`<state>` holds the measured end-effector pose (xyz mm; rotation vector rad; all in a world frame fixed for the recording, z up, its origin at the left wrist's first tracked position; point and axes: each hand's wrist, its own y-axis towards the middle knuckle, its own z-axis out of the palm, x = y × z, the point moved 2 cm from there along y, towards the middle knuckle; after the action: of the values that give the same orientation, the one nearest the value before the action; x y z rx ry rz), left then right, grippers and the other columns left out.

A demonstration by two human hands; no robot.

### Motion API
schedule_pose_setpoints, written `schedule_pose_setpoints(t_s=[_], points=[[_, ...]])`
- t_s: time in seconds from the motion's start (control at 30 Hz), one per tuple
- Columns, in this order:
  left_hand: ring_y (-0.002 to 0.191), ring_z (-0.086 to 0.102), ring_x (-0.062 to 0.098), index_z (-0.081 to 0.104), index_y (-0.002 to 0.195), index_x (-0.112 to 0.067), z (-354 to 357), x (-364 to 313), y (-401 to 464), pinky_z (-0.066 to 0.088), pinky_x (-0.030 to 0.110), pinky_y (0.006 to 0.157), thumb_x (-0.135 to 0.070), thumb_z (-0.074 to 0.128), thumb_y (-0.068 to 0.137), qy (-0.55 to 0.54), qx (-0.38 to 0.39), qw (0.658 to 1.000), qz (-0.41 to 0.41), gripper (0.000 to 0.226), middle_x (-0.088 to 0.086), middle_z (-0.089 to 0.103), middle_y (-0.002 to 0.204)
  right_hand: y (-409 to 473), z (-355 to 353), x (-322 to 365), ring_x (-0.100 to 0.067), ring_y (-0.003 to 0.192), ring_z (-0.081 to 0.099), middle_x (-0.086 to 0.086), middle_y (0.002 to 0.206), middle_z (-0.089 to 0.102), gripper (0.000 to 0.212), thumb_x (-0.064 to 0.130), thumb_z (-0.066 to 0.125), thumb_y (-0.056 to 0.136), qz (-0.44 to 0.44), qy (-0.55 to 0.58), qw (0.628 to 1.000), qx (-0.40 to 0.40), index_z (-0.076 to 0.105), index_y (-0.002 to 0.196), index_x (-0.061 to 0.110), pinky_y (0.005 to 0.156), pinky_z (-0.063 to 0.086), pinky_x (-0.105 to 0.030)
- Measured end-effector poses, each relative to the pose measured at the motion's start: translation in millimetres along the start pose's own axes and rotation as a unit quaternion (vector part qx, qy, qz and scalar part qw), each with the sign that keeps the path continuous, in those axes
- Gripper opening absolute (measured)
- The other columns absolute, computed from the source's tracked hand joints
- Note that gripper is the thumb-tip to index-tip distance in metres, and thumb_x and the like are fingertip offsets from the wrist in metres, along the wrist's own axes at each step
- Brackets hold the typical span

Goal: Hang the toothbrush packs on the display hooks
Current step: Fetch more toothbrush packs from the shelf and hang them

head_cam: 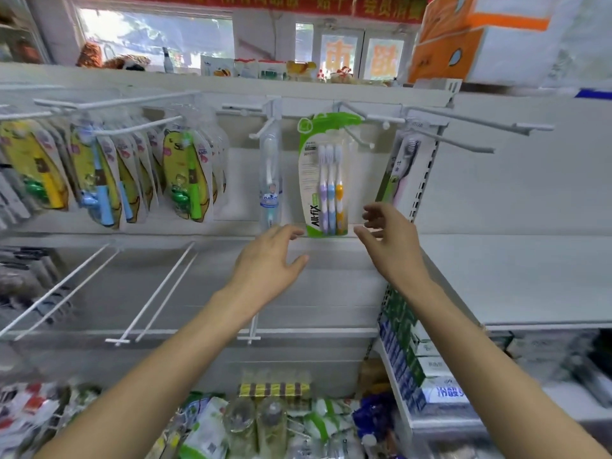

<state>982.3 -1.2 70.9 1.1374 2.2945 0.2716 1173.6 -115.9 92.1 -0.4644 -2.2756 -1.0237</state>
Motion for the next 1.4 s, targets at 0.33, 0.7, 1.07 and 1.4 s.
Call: schedule_pose_setpoints(t_s=[0.33, 0.7, 1.07, 1.4], points=[[0.131, 0.046, 0.019, 0.045, 0.140, -0.029, 21.9, -49.7, -35.1, 0.045, 0.040, 0.103, -0.040, 0.062, 0.088, 0.057, -0.001, 0.987, 0.149, 0.056, -0.004, 0.050, 0.142, -94.5, -66.1, -27.4, -0.018, 0.120, 0.054, 0.003, 0.134, 0.055, 0.043, 0.027, 0.066, 0.094, -0.064, -0.174, 0.981, 0.053, 0.052, 0.134, 0.020, 0.094, 0.050, -0.036], [0.137, 0.040, 0.012, 0.041, 0.145, -0.032, 54.7, -133.7, -44.8, 0.030, 0.036, 0.115, -0.052, 0.052, 0.091, 0.072, 0.018, 0.955, 0.286, 0.059, -0.012, 0.047, 0.144, -159.4, -150.2, -58.0, -0.019, 0.128, 0.050, 0.001, 0.139, 0.051, 0.047, 0.031, 0.062, 0.097, -0.098, -0.248, 0.963, 0.036, 0.049, 0.140, 0.016, 0.105, 0.044, -0.033], [0.133, 0.045, 0.014, 0.045, 0.143, -0.032, 105.1, -232.7, -36.4, 0.037, 0.037, 0.110, -0.048, 0.059, 0.090, 0.057, 0.010, 0.965, 0.257, 0.057, -0.010, 0.051, 0.141, -180.6, -256.8, -128.5, -0.016, 0.128, 0.049, 0.004, 0.139, 0.051, 0.048, 0.030, 0.066, 0.095, -0.102, -0.279, 0.953, 0.049, 0.051, 0.138, 0.018, 0.105, 0.041, -0.027], [0.125, 0.050, 0.014, 0.048, 0.137, -0.035, 76.9, -178.2, -43.5, 0.053, 0.038, 0.091, -0.052, 0.047, 0.085, 0.042, -0.034, 0.994, 0.097, 0.055, -0.011, 0.053, 0.135, -115.4, -212.2, -122.4, -0.018, 0.126, 0.049, 0.003, 0.139, 0.051, 0.048, 0.031, 0.065, 0.095, -0.183, -0.211, 0.956, 0.087, 0.049, 0.139, 0.018, 0.102, 0.041, -0.027]])
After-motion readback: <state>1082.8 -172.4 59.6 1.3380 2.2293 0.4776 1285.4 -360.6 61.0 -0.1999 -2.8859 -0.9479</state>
